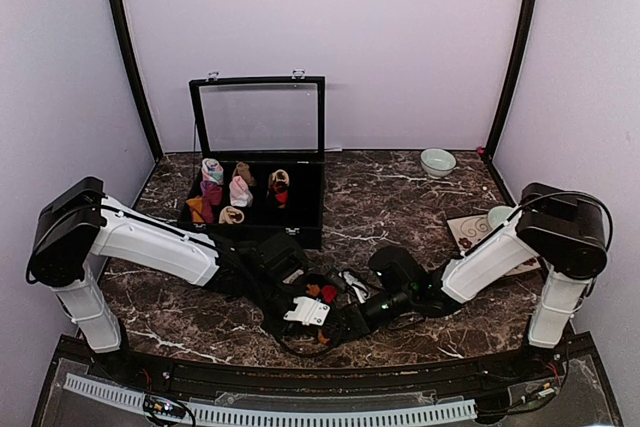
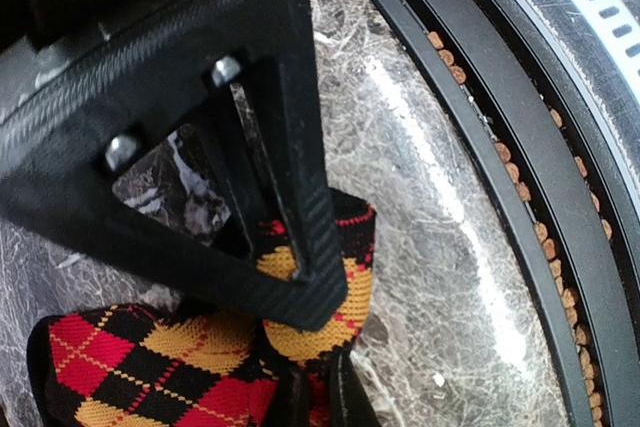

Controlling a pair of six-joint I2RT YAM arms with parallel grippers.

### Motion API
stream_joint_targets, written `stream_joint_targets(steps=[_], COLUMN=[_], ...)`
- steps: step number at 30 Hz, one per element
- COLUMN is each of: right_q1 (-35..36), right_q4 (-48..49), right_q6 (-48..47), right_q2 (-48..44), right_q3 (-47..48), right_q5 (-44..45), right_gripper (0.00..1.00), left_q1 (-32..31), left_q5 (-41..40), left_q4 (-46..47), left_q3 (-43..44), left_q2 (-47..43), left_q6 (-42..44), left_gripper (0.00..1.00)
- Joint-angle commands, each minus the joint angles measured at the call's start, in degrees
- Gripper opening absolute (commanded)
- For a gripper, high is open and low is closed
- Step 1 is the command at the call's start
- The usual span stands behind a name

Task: Roll the socks
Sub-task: Roll the sock at the center of the board.

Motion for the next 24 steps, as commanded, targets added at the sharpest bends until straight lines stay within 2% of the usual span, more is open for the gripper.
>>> stream_joint_targets(steps=[1,6,10,17,20,24], right_q1=[-0.37,-0.32,0.49,2.62,6.63,11.61], right_q4=[-12.6,-10.05,-8.05,-7.47,-8.53,-10.26], right_q6=[1.37,2.17,0.39,-9.67,-14.04,-16.82], right_q2=[0.54,-5.34,-15.95,-30.81,-33.05,-31.17], right_q3=[-6.55,-10.45,-13.93,-16.81,-15.89,-12.99], right_q5=[9.23,14.69,23.45,31.2,34.17,37.17], right_gripper=[0.26,0.25,0.38,0.36,0.36,0.35], left_q1=[0.98,2.92,6.09,10.34,11.26,13.54], left_q5=[-2.06,0.8,6.73,15.02,17.55,23.86], left_q4=[-3.82,-8.02,-10.36,-16.27,-19.34,-25.4], left_q3=[-2.77,-0.37,1.05,5.79,8.7,13.65], left_q2=[1.99,3.54,4.36,8.52,11.67,16.3], left_q6=[-0.31,-0.47,-1.59,-3.32,-3.41,-3.48], left_gripper=[0.0,0.0,0.0,0.0,0.0,0.01])
